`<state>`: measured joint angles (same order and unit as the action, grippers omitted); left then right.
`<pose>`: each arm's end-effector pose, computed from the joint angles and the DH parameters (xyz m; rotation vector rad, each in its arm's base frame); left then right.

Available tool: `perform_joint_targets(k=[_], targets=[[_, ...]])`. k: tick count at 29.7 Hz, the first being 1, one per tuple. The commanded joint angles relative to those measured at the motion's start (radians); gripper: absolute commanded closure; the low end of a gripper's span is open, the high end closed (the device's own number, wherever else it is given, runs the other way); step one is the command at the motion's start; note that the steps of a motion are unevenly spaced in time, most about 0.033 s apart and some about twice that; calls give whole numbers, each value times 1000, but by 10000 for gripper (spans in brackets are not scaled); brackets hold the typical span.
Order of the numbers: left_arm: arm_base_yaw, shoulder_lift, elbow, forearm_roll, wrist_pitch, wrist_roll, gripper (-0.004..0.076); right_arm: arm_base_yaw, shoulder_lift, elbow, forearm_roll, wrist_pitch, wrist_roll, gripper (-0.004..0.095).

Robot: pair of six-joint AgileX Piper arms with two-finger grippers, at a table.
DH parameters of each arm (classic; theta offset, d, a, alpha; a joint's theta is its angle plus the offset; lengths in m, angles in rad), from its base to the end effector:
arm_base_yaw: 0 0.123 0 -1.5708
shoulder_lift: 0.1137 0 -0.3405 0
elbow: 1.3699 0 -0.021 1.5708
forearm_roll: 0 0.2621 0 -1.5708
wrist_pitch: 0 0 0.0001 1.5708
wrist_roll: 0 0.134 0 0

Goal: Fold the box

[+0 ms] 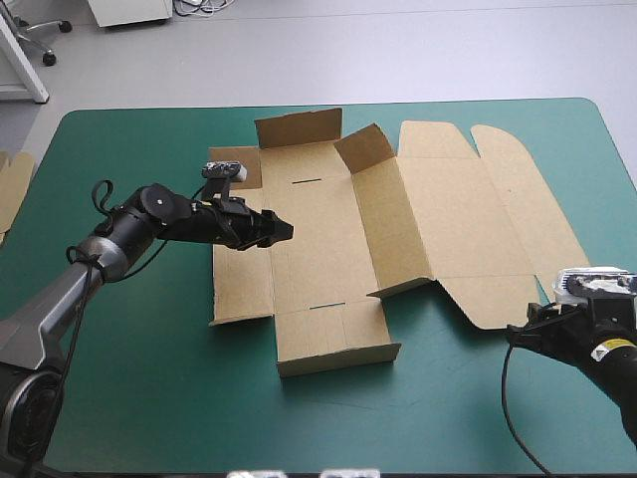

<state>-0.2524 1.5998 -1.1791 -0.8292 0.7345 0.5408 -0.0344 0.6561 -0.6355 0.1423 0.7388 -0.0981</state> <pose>0.3485 -0.1583 0.3042 0.3693 2.4307 -0.8061 0.1207 0.0087 0.3158 -0.0052 2.2359 0.0923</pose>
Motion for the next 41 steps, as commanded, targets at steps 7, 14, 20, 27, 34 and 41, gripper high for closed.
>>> perform_joint_targets(k=[7, 14, 20, 27, 34, 41], targets=[[-4, -37, -30, -45, -13, 2, 291, -8, 4, -33, 9, -53, -1, 464], [-4, -37, -30, -45, -13, 2, 291, -8, 4, -33, 9, -53, -1, 464], [-4, -37, -30, -26, -16, 2, 291, -8, 4, -33, 10, -53, 1, 464], [-4, -32, -30, -30, -29, -5, 290, -8, 5, -33, 10, -83, 33, 464], [-4, -19, -30, -38, -34, -5, 290, -8, 91, -69, 17, -74, 33, 464], [-4, -19, -30, -36, -31, -5, 290, -8, 226, -207, 19, -46, 33, 464]])
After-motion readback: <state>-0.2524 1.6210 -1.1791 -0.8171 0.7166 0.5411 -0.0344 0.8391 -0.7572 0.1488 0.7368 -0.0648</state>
